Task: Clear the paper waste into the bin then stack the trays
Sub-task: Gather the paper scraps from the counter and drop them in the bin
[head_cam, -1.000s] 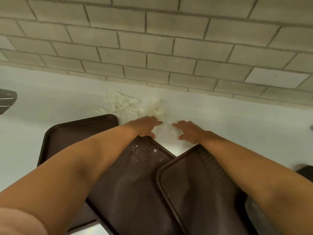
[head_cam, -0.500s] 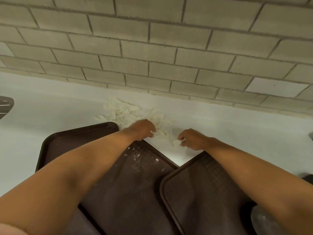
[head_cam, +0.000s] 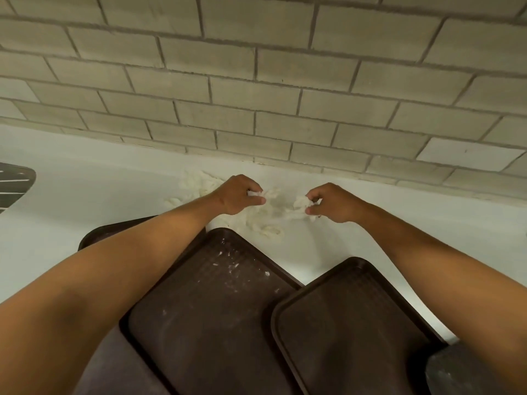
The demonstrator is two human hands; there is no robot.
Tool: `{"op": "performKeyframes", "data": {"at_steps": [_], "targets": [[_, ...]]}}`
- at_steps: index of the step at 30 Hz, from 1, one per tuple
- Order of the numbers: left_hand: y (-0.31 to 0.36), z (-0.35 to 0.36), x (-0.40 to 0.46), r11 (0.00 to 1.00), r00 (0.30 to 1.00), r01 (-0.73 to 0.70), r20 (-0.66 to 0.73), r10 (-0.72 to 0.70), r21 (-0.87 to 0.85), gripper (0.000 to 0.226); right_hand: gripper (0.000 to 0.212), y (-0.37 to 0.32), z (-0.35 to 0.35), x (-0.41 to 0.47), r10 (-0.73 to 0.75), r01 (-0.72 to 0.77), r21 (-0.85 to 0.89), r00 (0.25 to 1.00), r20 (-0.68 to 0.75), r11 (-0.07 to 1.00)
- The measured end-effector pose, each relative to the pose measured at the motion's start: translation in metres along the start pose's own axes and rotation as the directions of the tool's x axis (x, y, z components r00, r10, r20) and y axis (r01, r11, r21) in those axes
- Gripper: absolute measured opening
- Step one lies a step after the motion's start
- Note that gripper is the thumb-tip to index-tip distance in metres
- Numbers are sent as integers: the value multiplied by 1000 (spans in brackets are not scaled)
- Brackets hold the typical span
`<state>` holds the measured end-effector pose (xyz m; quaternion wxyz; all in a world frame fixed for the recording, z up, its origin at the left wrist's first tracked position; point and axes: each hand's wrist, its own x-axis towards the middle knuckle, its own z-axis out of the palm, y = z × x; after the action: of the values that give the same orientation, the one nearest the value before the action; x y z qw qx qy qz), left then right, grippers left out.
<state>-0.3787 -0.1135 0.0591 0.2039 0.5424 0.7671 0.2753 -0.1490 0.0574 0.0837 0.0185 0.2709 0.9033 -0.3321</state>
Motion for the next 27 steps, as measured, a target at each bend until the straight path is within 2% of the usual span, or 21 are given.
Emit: {"op": "performKeyframes", "data": {"at_steps": [2,5,6,8,10,14,16,20,25,27], "targets": [[6,-7,1,999,1000,-17,-17,17,-30,27,5,-5,-6,-6,-5,6,43,1000,-15,999],[19,-18,-1,995,999,-34,-19,32,-94,42,31,-13,-14,-20,-13,18,111,999,-47,994],[26,-23,-3,994,999,-50,-22,48,-101,44,33,-15,-17,-25,-20,27,134,998,-59,991],[39,-29,-7,991,998,-68,-19,66,-113,45,25,-15,-22,-36,-36,50,181,996,-79,982],[51,-34,-11,990,997,-77,-27,74,-121,46,9,-13,-26,-46,-48,67,229,995,-89,971],[74,-36,-19,986,997,-74,-37,69,-152,42,15,-3,-30,-65,-51,81,307,993,-106,948],[84,-34,-22,985,998,-63,-40,57,-163,38,24,2,-29,-74,-38,70,346,994,-98,936],[106,-29,-31,984,997,-70,-43,63,-165,37,56,7,-26,-94,-7,39,379,996,-87,924],[132,-16,-48,978,996,-84,-44,76,-192,47,57,10,-25,-129,-12,43,344,996,-91,938],[140,-9,-58,977,997,-72,-51,63,-199,45,55,14,-25,-144,-15,45,369,996,-85,928]]}}
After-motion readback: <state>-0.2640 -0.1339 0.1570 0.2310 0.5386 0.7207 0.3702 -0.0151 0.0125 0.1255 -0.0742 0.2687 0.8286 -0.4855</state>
